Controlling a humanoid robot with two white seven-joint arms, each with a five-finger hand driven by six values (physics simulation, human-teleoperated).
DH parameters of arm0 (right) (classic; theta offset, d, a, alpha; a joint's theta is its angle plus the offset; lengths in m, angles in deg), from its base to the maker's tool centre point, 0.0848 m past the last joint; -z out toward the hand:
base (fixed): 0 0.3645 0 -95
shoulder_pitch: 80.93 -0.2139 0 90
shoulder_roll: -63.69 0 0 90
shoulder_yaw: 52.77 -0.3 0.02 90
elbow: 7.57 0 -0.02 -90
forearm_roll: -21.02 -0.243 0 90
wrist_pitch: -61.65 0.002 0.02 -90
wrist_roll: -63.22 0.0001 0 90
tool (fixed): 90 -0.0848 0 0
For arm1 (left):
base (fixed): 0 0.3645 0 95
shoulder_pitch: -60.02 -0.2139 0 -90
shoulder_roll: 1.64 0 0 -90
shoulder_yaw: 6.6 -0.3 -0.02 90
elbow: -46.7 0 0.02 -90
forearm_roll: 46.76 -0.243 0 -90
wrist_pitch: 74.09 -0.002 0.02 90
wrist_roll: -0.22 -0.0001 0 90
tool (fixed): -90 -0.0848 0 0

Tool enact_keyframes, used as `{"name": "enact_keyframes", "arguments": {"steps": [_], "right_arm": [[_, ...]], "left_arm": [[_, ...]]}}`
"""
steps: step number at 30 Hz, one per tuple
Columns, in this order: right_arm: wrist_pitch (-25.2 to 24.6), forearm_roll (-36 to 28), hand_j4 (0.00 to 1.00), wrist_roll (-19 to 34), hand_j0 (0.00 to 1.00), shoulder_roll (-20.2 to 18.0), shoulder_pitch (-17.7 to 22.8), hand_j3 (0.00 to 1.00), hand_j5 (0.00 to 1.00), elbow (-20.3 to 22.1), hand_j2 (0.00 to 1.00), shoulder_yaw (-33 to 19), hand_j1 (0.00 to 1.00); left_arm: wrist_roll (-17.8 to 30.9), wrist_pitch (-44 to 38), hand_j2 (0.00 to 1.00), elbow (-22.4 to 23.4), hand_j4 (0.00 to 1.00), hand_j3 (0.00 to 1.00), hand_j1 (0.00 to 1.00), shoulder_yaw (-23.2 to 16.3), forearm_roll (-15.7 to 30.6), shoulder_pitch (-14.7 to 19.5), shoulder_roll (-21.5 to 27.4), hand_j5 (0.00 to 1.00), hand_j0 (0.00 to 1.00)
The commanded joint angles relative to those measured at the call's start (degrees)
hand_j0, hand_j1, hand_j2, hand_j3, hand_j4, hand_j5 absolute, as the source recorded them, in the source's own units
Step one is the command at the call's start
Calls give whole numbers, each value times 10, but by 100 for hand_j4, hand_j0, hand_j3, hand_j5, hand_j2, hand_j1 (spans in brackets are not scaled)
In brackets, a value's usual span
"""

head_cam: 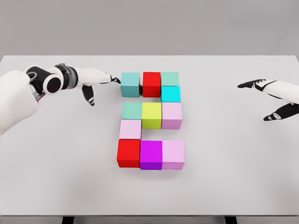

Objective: Assemble the squares on the desktop into the number 2

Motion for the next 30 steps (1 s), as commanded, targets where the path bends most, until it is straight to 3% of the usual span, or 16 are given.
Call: {"name": "enact_keyframes", "arguments": {"steps": [1,30], "right_arm": [[-2,-4,100,0,100,-1,0,100,100,0,100,0,100],[-2,-4,100,0,100,-1,4,100,100,1,100,0,100]], "left_arm": [[0,1,100,0,100,100,100,1,-1,0,-2,100,100],[0,2,100,-8,100,100,100,0,0,-3,-2,100,100]]}}
